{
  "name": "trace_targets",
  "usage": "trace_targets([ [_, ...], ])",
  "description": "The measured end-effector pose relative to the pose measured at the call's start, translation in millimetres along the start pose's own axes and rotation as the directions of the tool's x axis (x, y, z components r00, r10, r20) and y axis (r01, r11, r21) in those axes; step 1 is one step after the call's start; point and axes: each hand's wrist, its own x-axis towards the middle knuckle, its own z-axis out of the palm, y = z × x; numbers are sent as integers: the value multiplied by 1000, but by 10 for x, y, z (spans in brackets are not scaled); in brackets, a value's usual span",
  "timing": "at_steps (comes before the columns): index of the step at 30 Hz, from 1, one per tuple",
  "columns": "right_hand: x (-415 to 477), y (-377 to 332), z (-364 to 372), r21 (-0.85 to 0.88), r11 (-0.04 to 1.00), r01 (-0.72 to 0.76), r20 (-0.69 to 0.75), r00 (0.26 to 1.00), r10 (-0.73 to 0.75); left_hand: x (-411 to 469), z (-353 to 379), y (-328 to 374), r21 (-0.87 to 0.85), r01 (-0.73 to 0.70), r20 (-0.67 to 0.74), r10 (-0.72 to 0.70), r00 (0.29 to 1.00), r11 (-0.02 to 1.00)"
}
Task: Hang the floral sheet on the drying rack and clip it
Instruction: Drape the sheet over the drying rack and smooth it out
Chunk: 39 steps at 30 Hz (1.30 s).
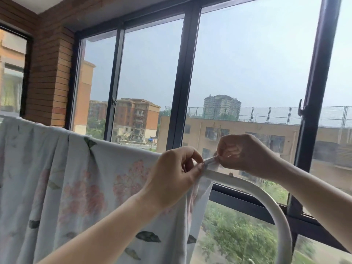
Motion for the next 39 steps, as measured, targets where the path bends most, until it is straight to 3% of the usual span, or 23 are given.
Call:
trace_targets([
  [5,-226,75,-74,22,999,33,-99,995,-31,-36,166,172,54,-49,-14,50,999,997],
  [9,-410,110,-96,65,995,70,-178,982,-57,-99,306,285,191,-126,-42,137,990,973],
  [15,-679,195,-15,-123,979,161,-422,884,-199,-183,550,393,188,-161,-72,177,982,969],
  [21,-867,230,-80,-202,968,146,-420,881,-220,-283,721,419,174,-143,-85,160,983,974],
  [24,-1003,208,-113,-318,938,140,-472,834,-284,-306,781,469,149,-173,-50,183,982,973],
  [26,-1110,233,-97,-300,948,103,-525,813,-254,-326,817,524,105,-201,-6,203,979,974],
  [28,-1205,293,-47,-159,987,-4,-555,827,-86,-380,880,558,77,-220,34,218,975,973],
  [31,-1313,355,48,49,989,-142,-453,879,149,-513,999,580,24,-213,33,212,977,977],
  [33,-1356,374,106,172,963,-208,-310,917,253,-595,1056,603,-35,-195,42,197,980,980],
  [36,-1428,432,246,357,896,-265,-71,948,309,-681,1083,641,-101,-167,64,174,983,981],
  [39,-1485,501,351,356,898,-256,-86,949,305,-739,1088,661,-65,-153,53,156,986,986],
])
